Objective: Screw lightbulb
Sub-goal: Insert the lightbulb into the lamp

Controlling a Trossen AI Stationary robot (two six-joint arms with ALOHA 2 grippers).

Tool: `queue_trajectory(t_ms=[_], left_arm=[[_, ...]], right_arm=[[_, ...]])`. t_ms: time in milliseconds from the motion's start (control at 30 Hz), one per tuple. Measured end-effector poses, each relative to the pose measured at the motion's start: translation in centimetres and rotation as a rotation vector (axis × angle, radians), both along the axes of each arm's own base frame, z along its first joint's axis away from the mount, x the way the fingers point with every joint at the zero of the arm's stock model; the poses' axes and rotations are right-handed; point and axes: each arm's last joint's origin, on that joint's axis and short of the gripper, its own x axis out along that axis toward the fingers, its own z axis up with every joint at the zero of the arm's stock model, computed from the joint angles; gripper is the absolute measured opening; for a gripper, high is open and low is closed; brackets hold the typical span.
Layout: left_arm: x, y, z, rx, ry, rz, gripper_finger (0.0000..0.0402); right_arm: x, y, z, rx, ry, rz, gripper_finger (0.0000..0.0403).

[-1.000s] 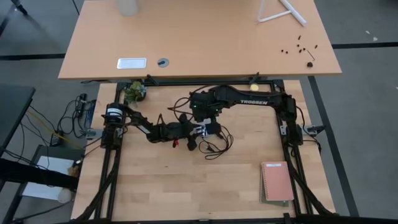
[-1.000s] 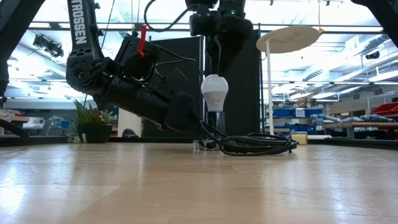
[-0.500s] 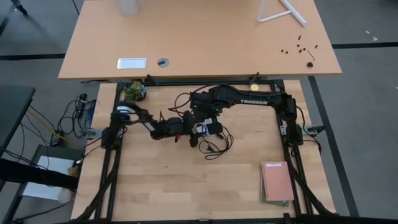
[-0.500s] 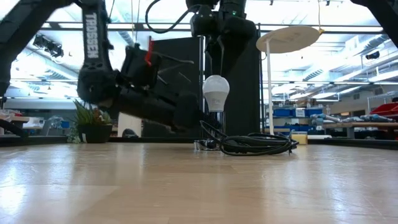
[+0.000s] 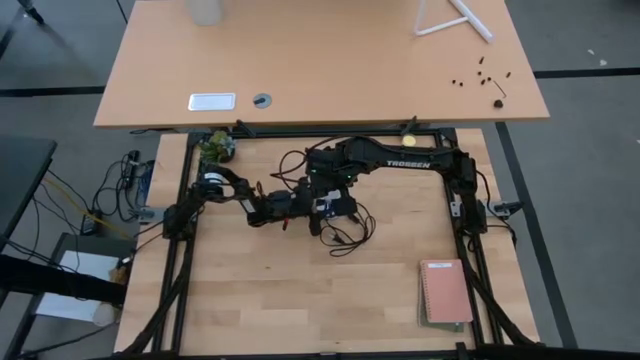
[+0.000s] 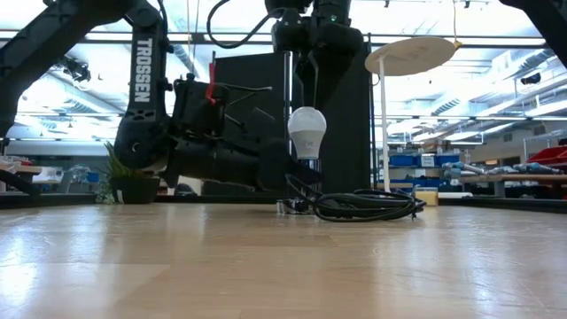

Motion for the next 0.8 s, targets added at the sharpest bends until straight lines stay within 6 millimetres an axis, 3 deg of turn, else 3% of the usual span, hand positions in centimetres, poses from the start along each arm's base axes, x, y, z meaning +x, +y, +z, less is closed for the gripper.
queue_trajectory(t_ms=[267,567,800], left_arm=[[0.4,0.1,0.1,0.003,0.007,0.002,0.0190],[0.5,0.1,0.1,0.001,0.010,0.001,0.0190],[0.5,0.1,0.0,-0.005,0.010,0.002,0.0190]], right_arm=[[0.2,-0.2,0.1,-0.062,-0.010,0.108,0.0378],[0.3,-0.3,0.0,0.014,-0.029,0.105,0.0378],[0.2,-0.4,-1.4,0.023,-0.001,0.091,0.0378]])
